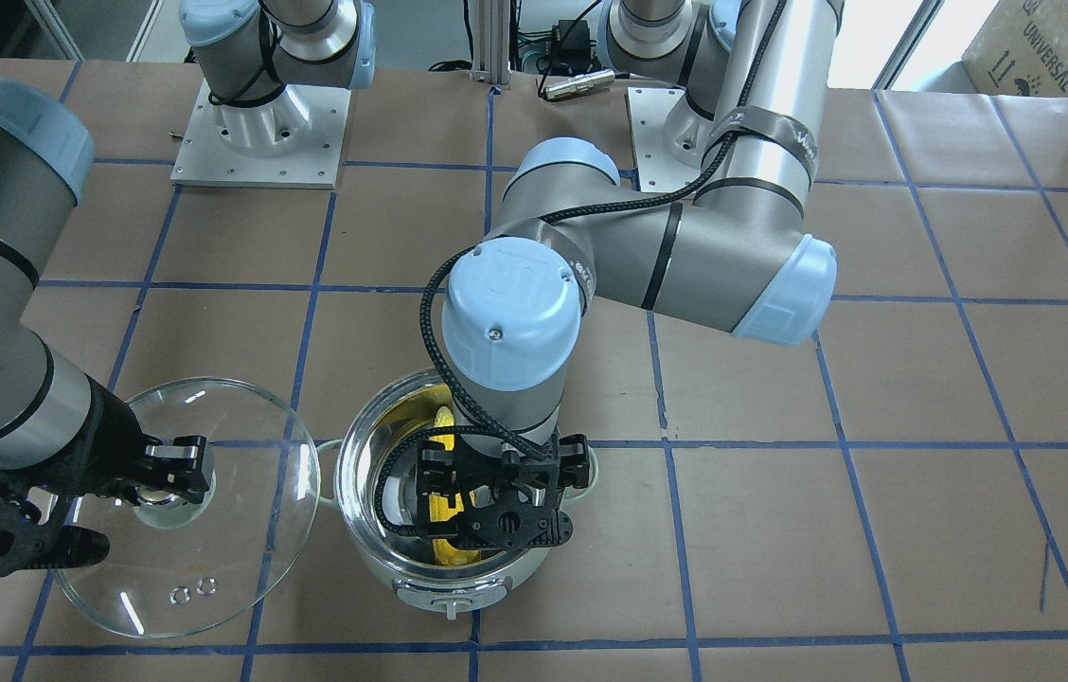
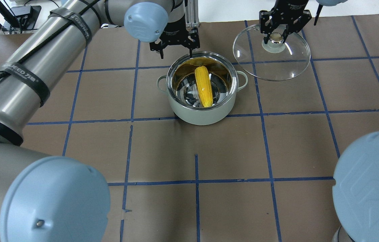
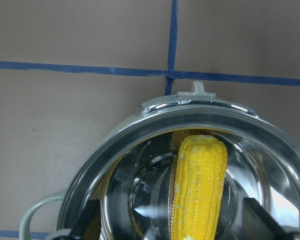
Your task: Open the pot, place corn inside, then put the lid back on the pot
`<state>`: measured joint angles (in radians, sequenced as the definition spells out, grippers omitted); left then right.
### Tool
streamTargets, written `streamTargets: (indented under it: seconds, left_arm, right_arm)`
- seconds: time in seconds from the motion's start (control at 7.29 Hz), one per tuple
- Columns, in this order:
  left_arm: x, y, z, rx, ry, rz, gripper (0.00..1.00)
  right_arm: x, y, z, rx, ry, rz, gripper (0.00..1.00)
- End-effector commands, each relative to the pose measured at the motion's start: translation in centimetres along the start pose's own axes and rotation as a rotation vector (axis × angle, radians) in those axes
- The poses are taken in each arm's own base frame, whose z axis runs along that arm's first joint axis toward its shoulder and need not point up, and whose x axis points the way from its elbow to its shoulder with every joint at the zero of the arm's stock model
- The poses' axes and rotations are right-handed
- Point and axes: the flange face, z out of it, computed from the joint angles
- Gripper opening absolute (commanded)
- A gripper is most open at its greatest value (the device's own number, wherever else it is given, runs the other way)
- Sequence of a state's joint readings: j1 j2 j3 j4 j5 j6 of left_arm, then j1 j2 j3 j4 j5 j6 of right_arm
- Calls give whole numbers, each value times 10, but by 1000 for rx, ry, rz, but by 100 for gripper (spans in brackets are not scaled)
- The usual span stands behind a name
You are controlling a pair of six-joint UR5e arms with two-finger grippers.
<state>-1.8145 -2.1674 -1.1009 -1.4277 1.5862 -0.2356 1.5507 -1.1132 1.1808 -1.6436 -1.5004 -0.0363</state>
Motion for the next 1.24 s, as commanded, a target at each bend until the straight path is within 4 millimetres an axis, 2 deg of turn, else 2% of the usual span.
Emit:
streamTargets:
  seconds: [0.0,0.14,0.27,0.41,0.55,0.69,0.82,0.96,1.1]
  left_arm:
    - [-83,7,-49,-61,-5,55,100]
    - [-105,20,-67,-69,-9,92,100]
    - [-127,41,-75,-77,-6,76,100]
    - [-144,67,-79,-76,-4,59,100]
    - [-153,91,-88,-75,-5,59,100]
    - [-169,109,-96,-69,-4,41,100]
    - [-185,118,-97,-72,-1,15,100]
    - [-185,129,-97,-75,-2,14,100]
    - [-186,133,-97,-77,3,7,100]
  right_arm:
    - [-67,15,-6,18,-2,11,27]
    - [-101,25,-4,21,-3,37,26]
    - [-129,35,-1,25,-4,45,26]
    - [-150,39,3,52,-9,78,25]
    - [-170,42,14,59,8,95,25]
    - [-176,37,27,64,17,159,25]
    - [-188,39,41,62,50,204,25]
    - [-204,42,53,69,72,185,24]
    - [-207,39,56,88,64,212,24]
